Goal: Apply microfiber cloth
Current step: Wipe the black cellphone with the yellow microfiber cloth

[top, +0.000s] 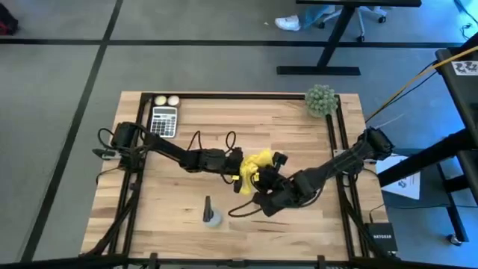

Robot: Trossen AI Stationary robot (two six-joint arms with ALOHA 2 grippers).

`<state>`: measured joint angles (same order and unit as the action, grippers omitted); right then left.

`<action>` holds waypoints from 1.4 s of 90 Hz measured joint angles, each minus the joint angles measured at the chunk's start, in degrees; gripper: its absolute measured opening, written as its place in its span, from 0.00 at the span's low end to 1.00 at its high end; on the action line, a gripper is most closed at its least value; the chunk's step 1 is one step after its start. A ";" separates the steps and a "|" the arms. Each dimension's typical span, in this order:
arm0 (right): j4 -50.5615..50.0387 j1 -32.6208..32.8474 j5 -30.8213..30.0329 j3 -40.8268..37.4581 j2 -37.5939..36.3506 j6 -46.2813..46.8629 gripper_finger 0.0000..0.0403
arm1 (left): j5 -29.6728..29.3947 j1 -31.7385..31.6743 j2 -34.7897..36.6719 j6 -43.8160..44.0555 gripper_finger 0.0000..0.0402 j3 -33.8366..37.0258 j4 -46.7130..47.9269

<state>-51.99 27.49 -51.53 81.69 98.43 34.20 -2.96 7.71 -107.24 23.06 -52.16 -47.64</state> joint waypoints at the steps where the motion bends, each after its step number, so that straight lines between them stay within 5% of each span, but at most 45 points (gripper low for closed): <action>1: -0.33 0.00 -0.39 0.29 -0.06 0.00 0.04 | 0.01 -0.03 0.00 -0.01 0.02 0.00 -0.07; 43: 1.70 -0.04 3.29 -1.69 2.02 2.72 0.04 | 0.80 -0.01 -0.28 0.06 0.02 0.20 0.41; 72: -11.41 -0.01 -0.93 5.50 0.03 1.92 0.04 | 0.76 -0.03 0.14 0.04 0.02 -0.11 -1.56; 99: -1.90 2.51 1.79 -2.15 1.41 6.88 0.04 | 2.05 -0.09 -0.28 0.25 0.02 0.18 -0.28; 126: -19.08 2.67 -0.32 5.81 1.02 8.05 0.04 | 1.46 -0.21 0.15 0.52 0.02 -0.09 -2.64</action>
<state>-71.07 30.15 -51.85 87.49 99.44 42.25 -1.50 7.51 -107.09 23.57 -52.25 -50.28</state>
